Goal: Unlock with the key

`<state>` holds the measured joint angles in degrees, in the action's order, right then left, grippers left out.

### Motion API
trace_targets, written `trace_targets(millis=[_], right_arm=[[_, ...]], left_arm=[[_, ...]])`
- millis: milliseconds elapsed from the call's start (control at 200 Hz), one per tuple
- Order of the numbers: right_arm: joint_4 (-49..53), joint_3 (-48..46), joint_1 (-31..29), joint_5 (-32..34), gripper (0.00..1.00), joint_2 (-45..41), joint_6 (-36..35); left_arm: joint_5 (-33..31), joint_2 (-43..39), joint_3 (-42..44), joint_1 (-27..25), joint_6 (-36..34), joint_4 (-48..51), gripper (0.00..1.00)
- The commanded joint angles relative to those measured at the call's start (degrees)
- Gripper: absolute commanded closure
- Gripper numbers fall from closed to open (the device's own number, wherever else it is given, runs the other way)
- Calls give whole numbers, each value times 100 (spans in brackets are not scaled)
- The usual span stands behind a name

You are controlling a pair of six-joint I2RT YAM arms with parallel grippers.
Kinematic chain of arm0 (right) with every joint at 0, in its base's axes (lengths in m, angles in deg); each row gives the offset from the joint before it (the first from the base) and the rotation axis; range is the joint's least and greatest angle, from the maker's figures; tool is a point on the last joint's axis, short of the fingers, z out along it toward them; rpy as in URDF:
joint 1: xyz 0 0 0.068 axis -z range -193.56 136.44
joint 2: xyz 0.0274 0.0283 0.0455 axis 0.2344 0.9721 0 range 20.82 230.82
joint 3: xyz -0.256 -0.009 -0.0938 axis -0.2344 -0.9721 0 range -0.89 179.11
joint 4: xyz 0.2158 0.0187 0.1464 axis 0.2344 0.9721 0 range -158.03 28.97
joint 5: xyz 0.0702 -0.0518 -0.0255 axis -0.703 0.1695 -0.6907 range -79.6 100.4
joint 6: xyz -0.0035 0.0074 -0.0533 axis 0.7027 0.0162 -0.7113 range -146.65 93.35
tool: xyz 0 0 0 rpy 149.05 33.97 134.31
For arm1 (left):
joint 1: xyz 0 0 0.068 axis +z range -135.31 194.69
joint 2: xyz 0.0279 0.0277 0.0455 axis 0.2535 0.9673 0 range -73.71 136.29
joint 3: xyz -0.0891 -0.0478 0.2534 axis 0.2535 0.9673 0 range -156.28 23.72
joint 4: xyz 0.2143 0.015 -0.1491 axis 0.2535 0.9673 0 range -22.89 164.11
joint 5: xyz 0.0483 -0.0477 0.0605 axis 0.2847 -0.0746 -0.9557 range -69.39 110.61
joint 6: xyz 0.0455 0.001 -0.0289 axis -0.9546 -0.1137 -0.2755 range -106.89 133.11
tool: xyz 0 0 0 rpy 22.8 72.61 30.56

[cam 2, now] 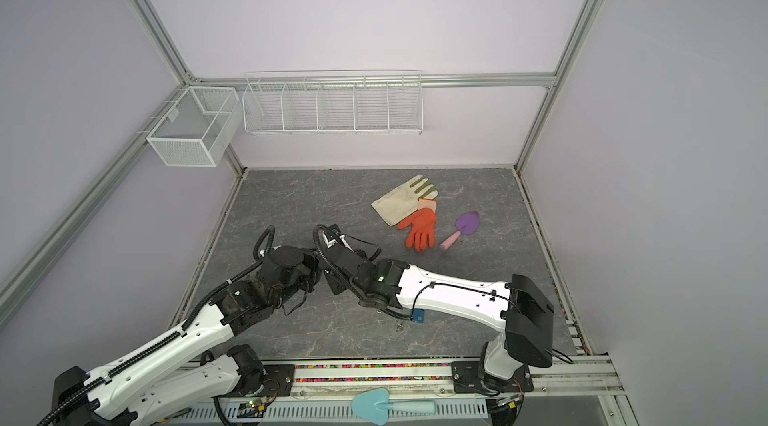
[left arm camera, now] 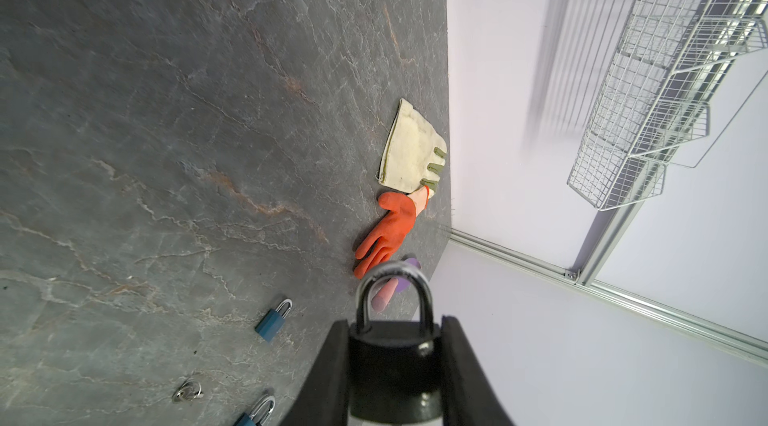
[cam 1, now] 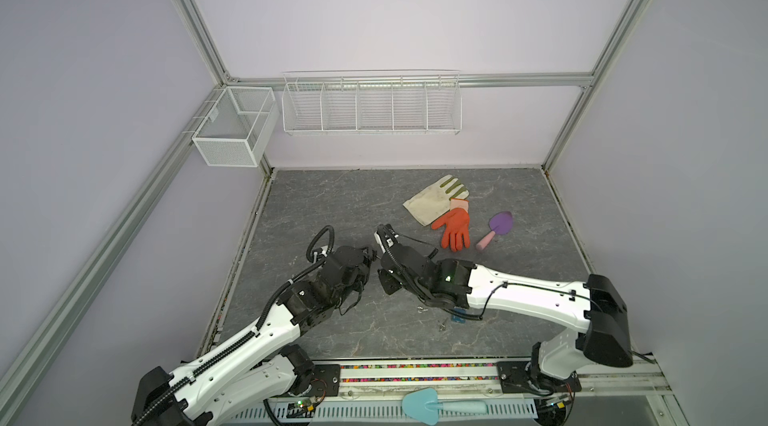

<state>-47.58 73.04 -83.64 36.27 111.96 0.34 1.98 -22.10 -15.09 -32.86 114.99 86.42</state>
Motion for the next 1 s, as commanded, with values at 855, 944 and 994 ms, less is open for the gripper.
trace_targets(millis=[855, 944, 994], right_arm=[[594, 454, 114, -67, 94, -87, -212], [605, 470, 170, -126, 94, -78, -194], [604, 473, 195, -112, 94, -63, -186]], left_arm=[[-95, -124, -258, 99, -544, -78, 100], [11, -48, -293, 103, -559, -150, 100], [19, -39, -293, 100, -576, -193, 100]])
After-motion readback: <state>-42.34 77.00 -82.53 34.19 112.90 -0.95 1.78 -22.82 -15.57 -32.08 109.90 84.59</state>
